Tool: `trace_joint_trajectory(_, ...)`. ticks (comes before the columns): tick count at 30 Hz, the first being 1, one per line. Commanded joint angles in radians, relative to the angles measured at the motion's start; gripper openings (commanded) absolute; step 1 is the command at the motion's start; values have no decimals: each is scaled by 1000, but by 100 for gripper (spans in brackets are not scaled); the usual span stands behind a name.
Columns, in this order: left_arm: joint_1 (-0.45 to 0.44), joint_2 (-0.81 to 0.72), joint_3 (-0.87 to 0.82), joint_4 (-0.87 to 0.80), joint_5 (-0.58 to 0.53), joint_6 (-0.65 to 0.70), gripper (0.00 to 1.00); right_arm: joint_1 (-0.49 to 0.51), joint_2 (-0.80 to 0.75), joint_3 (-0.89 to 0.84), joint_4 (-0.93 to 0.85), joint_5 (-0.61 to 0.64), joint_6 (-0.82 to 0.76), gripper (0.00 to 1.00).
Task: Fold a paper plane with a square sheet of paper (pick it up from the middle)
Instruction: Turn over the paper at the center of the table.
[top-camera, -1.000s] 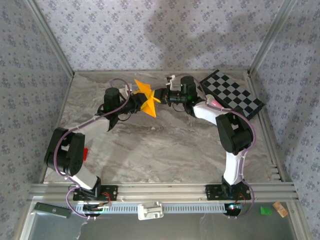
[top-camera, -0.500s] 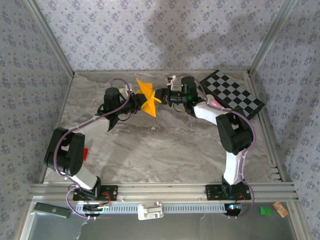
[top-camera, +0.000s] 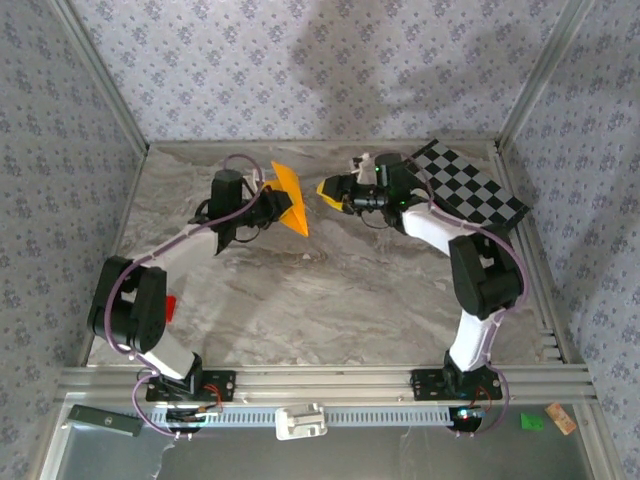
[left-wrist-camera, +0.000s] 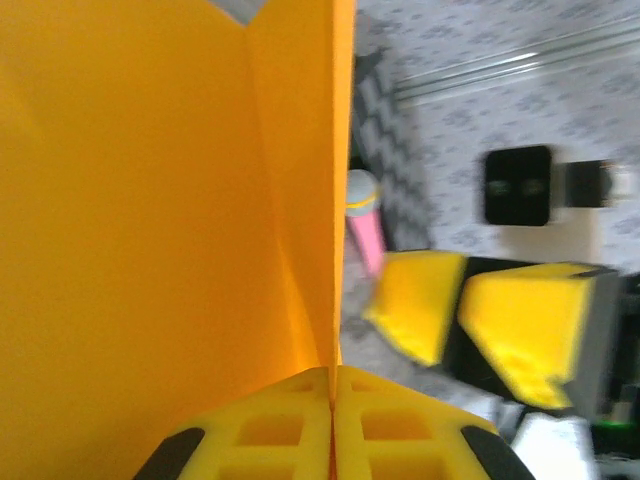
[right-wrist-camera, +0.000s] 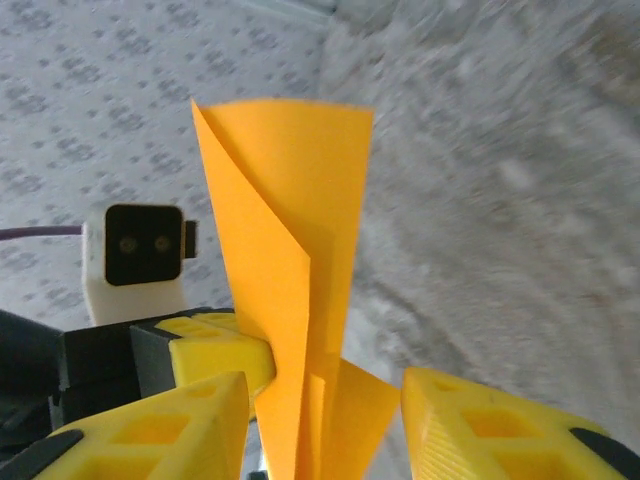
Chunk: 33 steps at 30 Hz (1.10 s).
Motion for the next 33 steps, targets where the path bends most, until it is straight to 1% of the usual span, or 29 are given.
trace_joint_trajectory(1,-20,-39,122,-370,-168,257,8,-29,-104,2,-282,207,-233,49)
trace_joint_trajectory(4,-59,1,251,-622,-343,395,8,-33,-145,12,-417,342,-347,50)
trace_joint_trajectory(6,-95,50,346,-768,-480,466,8,-39,-169,8,-464,397,-386,52)
trace_joint_trajectory(9,-146,141,477,-928,-686,533,8,-47,-200,1,-492,456,-411,53)
trace_joint_trajectory(10,-161,174,515,-969,-742,548,8,-50,-206,-36,-496,464,-413,53)
trace_joint_trajectory(14,-217,335,679,-1129,-995,592,7,-63,-222,-53,-514,484,-412,53)
trace_joint_trajectory(18,-275,489,802,-1206,-1220,639,7,-73,-235,-70,-524,501,-410,53)
trace_joint_trajectory(20,-304,559,853,-1225,-1294,666,7,-78,-237,-75,-532,506,-410,53)
trace_joint_trajectory(21,-316,595,877,-1233,-1320,674,7,-81,-237,-76,-535,510,-410,53)
trace_joint_trajectory(23,-333,650,915,-1239,-1330,680,7,-84,-238,-80,-543,517,-409,53)
trace_joint_trajectory(25,-345,700,948,-1241,-1299,666,7,-91,-242,-86,-549,526,-404,53)
trace_joint_trajectory(27,-356,736,959,-1241,-1265,648,8,-97,-250,-94,-559,556,-393,52)
trace_joint_trajectory(28,-362,753,996,-1242,-1244,639,9,-103,-259,-104,-561,578,-383,52)
trace_joint_trajectory(33,-375,797,1016,-1229,-1154,597,12,-135,-316,-160,-546,653,-336,52)
